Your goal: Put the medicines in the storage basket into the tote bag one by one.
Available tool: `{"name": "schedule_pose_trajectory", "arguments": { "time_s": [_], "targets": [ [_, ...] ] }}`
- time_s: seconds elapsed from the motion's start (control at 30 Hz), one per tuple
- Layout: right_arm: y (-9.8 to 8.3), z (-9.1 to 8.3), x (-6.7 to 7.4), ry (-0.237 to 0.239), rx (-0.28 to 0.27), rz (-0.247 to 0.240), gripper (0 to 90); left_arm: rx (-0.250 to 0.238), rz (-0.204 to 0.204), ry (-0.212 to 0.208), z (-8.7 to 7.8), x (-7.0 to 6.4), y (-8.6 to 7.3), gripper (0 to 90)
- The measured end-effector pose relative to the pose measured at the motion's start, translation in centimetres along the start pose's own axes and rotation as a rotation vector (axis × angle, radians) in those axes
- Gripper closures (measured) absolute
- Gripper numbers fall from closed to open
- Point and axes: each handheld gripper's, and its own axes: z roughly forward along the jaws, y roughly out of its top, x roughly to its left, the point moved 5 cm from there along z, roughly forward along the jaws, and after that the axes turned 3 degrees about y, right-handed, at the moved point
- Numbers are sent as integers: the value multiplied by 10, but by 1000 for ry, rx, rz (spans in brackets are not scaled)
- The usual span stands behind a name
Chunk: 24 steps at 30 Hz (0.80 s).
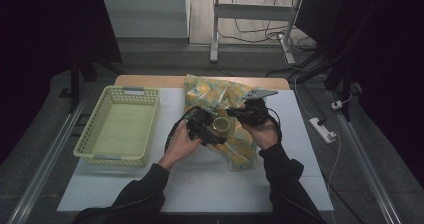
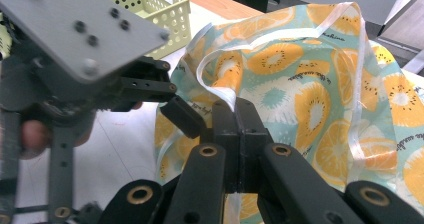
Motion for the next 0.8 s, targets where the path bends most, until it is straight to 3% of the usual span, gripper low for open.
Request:
{"name": "schedule_pose_trajectory", "arguments": {
  "time_s": [0.23, 0.8],
  "targets": [
    [-1, 1, 0, 0, 5, -1, 893, -13, 30, 9, -11, -5, -8, 1],
    [-1, 1, 1, 6, 9, -4, 893, -15, 44, 25, -23, -5, -32, 0]
  ]
}}
